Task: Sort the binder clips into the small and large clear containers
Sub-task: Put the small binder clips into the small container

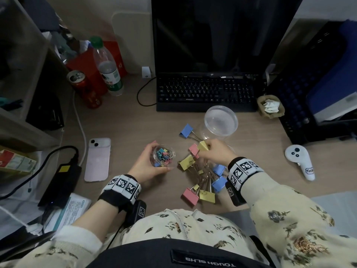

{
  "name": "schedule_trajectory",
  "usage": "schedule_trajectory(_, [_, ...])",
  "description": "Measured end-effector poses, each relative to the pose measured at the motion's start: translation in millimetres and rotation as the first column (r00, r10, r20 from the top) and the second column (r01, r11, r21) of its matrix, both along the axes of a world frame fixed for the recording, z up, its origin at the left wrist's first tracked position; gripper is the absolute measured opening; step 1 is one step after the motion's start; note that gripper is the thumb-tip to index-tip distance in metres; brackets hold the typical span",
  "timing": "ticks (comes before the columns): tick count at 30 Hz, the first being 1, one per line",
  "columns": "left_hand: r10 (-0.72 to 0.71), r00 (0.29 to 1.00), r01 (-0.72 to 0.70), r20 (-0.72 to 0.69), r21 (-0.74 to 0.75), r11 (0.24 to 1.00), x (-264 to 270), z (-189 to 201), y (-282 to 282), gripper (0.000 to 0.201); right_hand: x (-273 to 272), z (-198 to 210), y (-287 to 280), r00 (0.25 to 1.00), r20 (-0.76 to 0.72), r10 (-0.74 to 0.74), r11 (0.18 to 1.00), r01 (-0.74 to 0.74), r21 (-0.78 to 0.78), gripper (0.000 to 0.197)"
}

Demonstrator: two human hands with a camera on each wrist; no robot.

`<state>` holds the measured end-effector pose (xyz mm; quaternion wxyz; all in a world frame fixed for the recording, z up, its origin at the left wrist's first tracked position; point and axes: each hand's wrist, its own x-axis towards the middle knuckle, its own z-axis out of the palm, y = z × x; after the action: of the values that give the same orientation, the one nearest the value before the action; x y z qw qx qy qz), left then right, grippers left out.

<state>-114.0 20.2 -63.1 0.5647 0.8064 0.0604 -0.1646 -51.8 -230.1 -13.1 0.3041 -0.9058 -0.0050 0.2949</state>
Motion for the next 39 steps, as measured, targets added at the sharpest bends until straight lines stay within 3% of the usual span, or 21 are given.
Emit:
schedule_trajectory(7, [0.03, 1.0, -0.03, -0.002, -0.035, 0.999, -2.4, -0.9, 8.2, 0.083, 6.5, -11.4, 29.2, 0.998, -0.046, -0.035, 0.958, 0.046, 0.283, 0.009])
schedule_trajectory(12, [0.063, 0.998, -0.063, -0.003, -0.061, 0.996, -4.4, 1.8, 12.0, 0.078, 2.5, -25.3, 37.7, 0.978, -0.177, -0.111, 0.914, 0.17, 0.368, 0.049])
schedule_trajectory(16, [0.048, 0.999, -0.049, -0.01, -0.052, 0.997, -2.9, 2.2, 11.9, 0.076, 2.0, -28.5, 28.1, 0.98, -0.164, -0.112, 0.934, 0.16, 0.318, 0.047])
schedule_trajectory(19, [0.041, 0.999, -0.041, -0.016, -0.038, 0.998, -2.0, 1.8, 9.4, 0.077, 1.7, -32.0, 18.1, 0.995, -0.043, -0.09, 0.977, 0.096, 0.188, 0.043])
schedule_trajectory(22, [0.03, 0.999, -0.03, -0.019, -0.016, 0.999, -1.1, 0.2, 7.6, 0.081, -2.2, -31.5, 13.7, 0.987, 0.042, 0.152, 0.982, -0.147, -0.119, 0.059])
schedule_trajectory(25, [0.013, 0.999, -0.013, -0.029, -0.011, 1.0, -1.2, 1.9, 7.0, 0.083, -14.2, -34.0, 20.9, 0.956, 0.044, 0.291, 0.923, -0.268, -0.274, 0.074])
schedule_trajectory(28, [0.014, 1.0, -0.014, -0.024, -0.007, 1.0, -3.3, 3.0, 8.0, 0.082, -22.7, -40.2, 31.0, 0.957, 0.085, 0.276, 0.911, -0.232, -0.342, 0.067])
schedule_trajectory(31, [0.028, 0.999, -0.028, -0.017, 0.0, 1.0, -5.4, 4.5, 9.8, 0.083, -20.3, -40.1, 38.5, 0.97, 0.098, 0.22, 0.927, -0.176, -0.332, 0.047])
schedule_trajectory(36, [0.017, 1.0, -0.017, -0.006, 0.009, 1.0, -7.4, 7.3, 9.9, 0.08, -15.1, -39.1, 43.0, 0.99, -0.043, 0.134, 0.99, -0.136, -0.044, 0.027])
schedule_trajectory(39, [0.025, 1.0, -0.025, -0.005, 0.008, 1.0, -7.5, 6.4, 10.1, 0.082, -17.1, -36.1, 37.9, 0.996, -0.023, 0.091, 0.996, -0.091, 0.005, 0.033])
